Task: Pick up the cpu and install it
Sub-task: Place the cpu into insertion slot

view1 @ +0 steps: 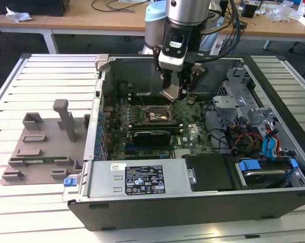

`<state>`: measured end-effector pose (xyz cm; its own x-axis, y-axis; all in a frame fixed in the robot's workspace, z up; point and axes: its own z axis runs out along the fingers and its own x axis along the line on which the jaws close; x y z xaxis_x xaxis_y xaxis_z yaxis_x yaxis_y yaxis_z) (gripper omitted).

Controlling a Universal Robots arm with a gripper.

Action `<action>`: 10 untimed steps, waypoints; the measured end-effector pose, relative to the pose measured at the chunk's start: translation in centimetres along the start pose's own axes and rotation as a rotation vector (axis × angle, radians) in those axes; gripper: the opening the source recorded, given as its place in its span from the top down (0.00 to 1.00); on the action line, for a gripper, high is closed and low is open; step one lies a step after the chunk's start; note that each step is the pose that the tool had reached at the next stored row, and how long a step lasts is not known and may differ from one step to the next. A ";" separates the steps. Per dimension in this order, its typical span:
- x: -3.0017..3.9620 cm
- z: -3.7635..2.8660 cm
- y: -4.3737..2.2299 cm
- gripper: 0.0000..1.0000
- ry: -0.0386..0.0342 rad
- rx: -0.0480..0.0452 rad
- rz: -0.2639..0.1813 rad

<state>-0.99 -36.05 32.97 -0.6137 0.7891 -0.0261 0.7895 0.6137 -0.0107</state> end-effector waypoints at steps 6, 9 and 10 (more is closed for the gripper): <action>0.00 0.00 0.00 0.45 0.0001 0.0007 0.025; 0.00 0.01 0.00 0.45 0.0002 0.0013 0.044; 0.00 0.00 0.00 0.45 0.0002 0.0016 0.052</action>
<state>-0.98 -36.05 32.97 -0.5717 0.8200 -0.0265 0.8205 0.5716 -0.0110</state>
